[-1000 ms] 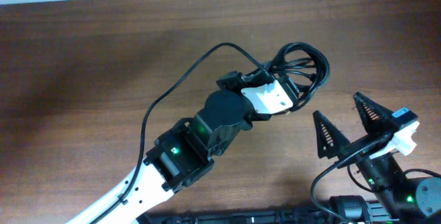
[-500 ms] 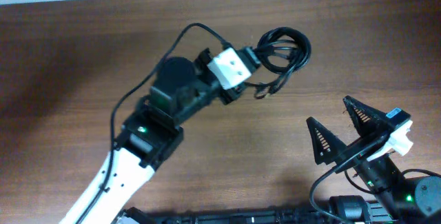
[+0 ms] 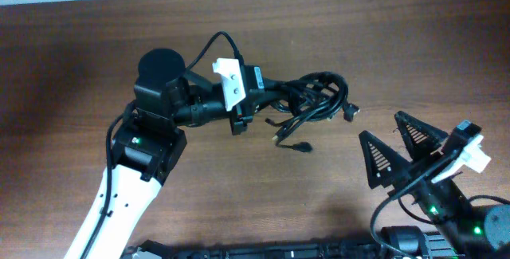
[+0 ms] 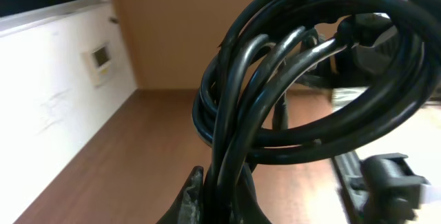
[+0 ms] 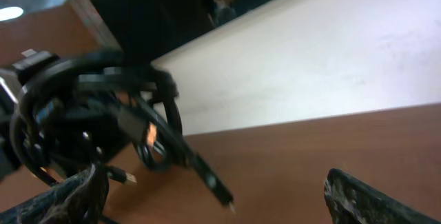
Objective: Untangle cables
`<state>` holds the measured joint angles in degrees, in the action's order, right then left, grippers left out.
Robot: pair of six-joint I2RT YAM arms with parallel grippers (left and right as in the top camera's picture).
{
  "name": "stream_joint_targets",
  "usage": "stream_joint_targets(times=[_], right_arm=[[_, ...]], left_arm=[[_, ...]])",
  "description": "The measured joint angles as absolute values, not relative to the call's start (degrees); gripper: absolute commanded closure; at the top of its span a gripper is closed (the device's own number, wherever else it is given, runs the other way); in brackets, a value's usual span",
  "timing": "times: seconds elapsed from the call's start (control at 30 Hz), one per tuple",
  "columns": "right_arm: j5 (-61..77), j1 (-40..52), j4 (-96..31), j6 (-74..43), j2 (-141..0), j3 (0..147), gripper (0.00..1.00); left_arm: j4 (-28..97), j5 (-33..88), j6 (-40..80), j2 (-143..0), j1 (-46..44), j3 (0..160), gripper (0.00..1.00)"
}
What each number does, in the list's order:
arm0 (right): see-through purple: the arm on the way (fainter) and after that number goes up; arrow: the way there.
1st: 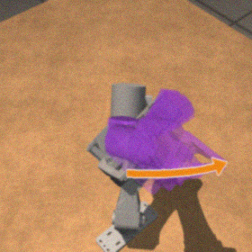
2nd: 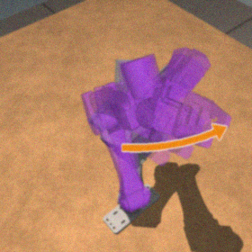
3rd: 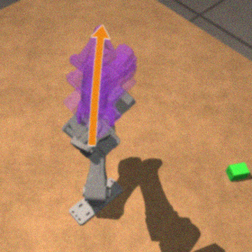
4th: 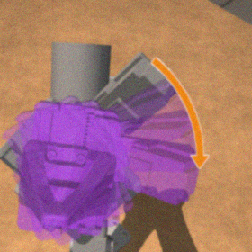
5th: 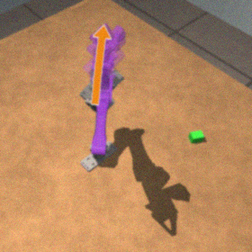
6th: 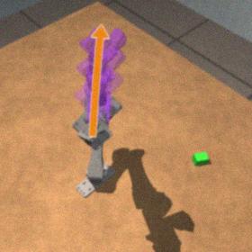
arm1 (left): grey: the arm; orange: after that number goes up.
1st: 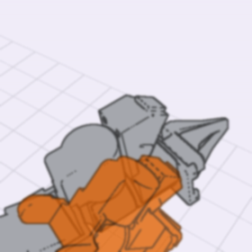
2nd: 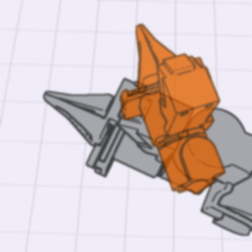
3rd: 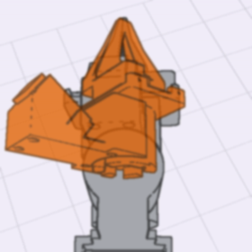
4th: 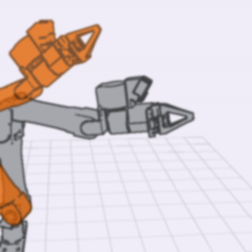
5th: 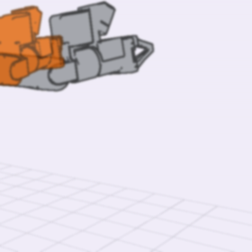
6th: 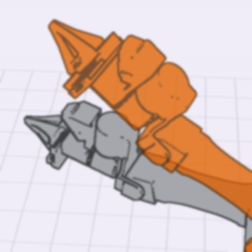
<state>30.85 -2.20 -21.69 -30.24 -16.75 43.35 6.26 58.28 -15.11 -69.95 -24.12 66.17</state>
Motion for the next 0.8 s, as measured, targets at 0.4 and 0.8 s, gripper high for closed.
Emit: stream_joint_targets(times=[0.4,0.8], right_arm=[[38.3,-2.2,-15.7,-38.0,-16.8,44.4,0.01],[42.4,-2.2,-15.6,-40.5,-16.8,44.4,0.01]], left_arm=[[4.7,67.4,-27.7,-70.0,-27.0,66.2,1.0],[4.1,66.6,-33.8,-70.0,-29.8,66.2,1.0]])
